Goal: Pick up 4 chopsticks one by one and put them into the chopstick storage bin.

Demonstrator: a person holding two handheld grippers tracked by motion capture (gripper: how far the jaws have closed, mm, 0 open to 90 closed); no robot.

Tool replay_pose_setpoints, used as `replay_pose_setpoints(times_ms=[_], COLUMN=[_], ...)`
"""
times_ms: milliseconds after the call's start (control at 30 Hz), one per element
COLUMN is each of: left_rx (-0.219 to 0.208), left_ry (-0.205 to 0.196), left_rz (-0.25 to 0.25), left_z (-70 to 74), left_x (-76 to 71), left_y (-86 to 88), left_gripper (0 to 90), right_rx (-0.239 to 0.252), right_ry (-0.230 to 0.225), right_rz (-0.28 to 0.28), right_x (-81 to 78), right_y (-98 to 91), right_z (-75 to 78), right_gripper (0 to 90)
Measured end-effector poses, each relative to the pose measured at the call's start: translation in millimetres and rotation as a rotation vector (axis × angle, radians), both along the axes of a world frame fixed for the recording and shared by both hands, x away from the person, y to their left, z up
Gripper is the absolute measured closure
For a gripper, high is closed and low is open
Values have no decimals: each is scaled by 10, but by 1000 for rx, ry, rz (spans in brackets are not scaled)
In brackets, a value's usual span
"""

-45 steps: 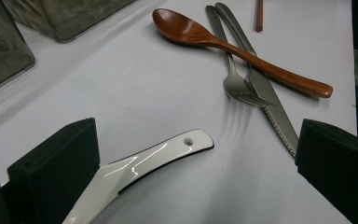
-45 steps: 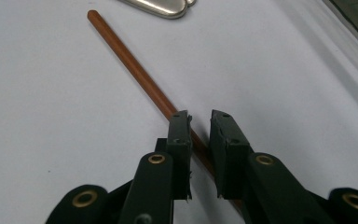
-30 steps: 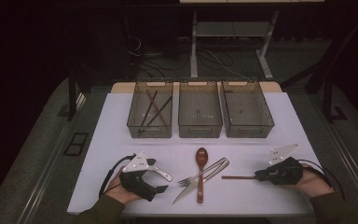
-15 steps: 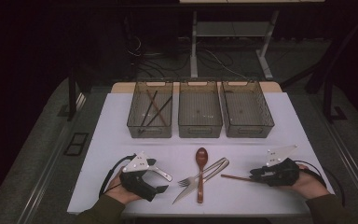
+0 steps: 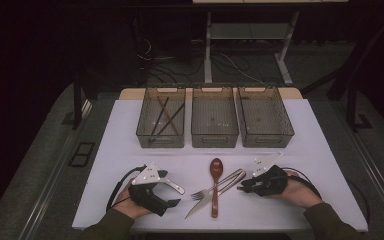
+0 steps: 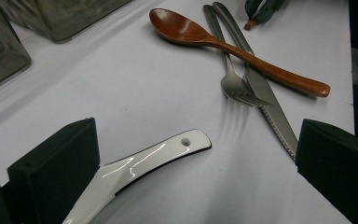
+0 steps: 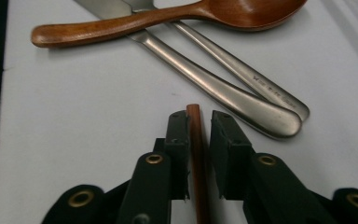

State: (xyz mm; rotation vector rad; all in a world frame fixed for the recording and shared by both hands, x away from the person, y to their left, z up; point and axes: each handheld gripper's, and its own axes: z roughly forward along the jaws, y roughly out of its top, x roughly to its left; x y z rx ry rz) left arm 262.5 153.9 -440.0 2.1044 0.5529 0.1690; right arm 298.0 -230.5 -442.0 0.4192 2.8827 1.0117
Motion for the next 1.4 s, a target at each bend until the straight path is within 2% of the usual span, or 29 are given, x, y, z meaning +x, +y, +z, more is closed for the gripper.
replay_pose_setpoints(times_ms=[67, 167, 300, 367, 500, 633, 900, 967, 1033, 1233, 1400], left_rx=[-1, 1, 1, 1, 5, 2, -1, -1, -2, -5, -4], left_ry=[-1, 2, 0, 3, 1, 2, -2, 0, -2, -4, -6], left_rz=[-1, 0, 0, 0, -4, -2, -4, -3, -2, -2, 3], left_z=[0, -1, 0, -3, -3, -1, 1, 1, 2, 8, 13], left_x=[0, 1, 1, 2, 3, 2, 0, 1, -1, -2, -6], left_y=[1, -1, 0, -3, -6, -2, 1, 1, 2, 10, 13], left_gripper=[0, 0, 0, 0, 0, 0, 0, 0, 0, 0, 0], right_rx=[2, -4, 2, 19, 35, 33, 28, 28, 40, 51, 32], right_ry=[1, -26, -28, -23, -37, -30, -28, -29, -28, -33, -33], right_rz=[-9, 5, -36, -81, -159, -217, -259, -263, -269, -281, -291], right_x=[-7, 6, 25, 53, 165, 277, 402, 402, 396, 258, 87], right_y=[11, -16, -91, -150, -264, -277, -248, -263, -289, -479, -645], right_z=[6, 4, 43, 66, 82, 46, -26, -27, -13, 80, 123], right_gripper=[823, 827, 828, 829, 831, 831, 827, 809, 744, 732, 735])
